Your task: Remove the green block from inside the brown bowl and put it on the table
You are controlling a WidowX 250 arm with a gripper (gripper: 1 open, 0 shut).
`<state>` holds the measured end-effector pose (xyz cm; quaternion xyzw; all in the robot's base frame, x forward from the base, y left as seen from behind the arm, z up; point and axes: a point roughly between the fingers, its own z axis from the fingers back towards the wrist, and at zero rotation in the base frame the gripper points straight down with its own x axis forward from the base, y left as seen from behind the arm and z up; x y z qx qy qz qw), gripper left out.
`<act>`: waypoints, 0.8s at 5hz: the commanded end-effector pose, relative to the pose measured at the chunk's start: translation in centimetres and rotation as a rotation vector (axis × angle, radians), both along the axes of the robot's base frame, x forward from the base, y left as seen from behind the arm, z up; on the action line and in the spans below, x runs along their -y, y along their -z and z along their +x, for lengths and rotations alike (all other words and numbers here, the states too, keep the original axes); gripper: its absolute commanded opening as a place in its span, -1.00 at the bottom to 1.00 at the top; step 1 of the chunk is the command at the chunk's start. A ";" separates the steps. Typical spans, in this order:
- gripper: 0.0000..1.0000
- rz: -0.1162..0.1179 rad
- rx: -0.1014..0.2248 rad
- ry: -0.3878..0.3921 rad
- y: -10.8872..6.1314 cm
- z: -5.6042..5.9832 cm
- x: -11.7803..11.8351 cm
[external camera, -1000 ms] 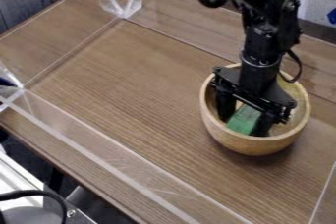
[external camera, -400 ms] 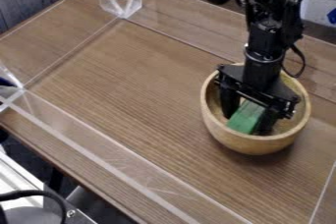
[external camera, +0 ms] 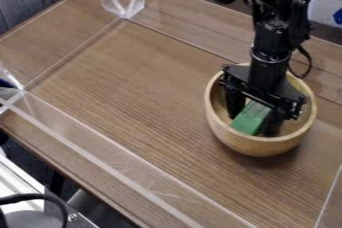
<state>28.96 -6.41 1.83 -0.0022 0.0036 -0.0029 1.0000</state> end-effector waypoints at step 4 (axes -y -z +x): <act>-1.00 -0.064 0.009 0.083 -3.4 -0.1 -0.1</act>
